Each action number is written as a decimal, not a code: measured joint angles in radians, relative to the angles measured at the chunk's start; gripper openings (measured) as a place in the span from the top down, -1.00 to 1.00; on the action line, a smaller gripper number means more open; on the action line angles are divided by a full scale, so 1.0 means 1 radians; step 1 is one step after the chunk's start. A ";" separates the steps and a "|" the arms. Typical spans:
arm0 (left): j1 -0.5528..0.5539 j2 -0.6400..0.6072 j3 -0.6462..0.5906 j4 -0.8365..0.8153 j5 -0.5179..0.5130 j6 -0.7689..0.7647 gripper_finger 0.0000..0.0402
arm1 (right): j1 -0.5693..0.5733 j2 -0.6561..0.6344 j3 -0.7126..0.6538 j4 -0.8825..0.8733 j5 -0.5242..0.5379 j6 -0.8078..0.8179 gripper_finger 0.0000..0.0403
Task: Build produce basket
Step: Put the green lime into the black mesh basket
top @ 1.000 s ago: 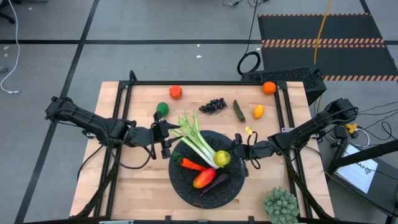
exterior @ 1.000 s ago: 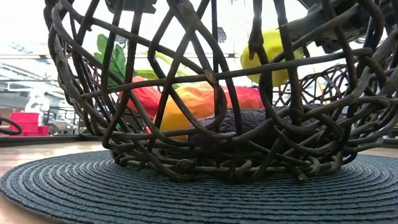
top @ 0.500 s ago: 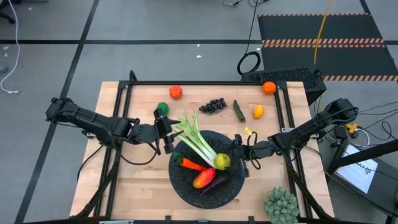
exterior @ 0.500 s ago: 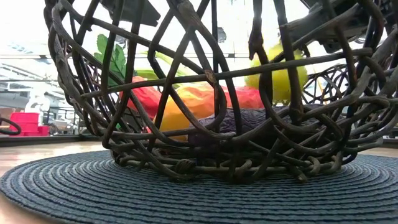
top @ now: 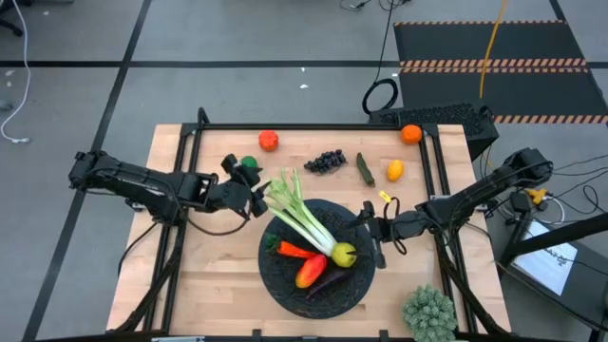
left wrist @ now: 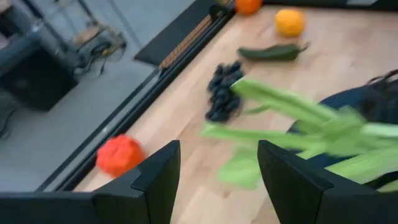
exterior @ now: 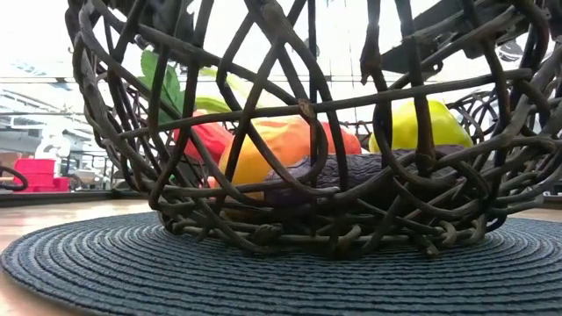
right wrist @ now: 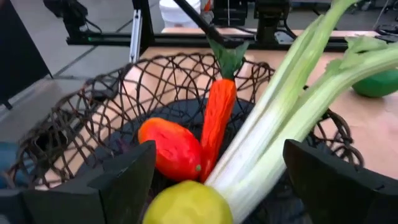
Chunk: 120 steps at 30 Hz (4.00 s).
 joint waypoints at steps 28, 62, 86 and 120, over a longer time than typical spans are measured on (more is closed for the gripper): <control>0.430 0.000 -0.168 -0.075 0.282 -0.298 -0.29 | -0.029 -0.201 0.000 -0.113 0.084 -0.150 -0.69; 0.574 0.225 -0.344 0.266 0.329 -0.270 -0.76 | -0.101 -0.201 0.000 -0.088 0.079 -0.179 -0.69; 0.458 -0.177 -0.327 0.235 0.393 -0.172 -0.54 | -0.101 -0.201 -0.001 -0.083 0.079 -0.183 -0.69; -0.120 -0.443 -0.327 0.657 0.381 0.071 -0.54 | -0.062 -0.170 -0.001 -0.008 0.078 0.065 -0.69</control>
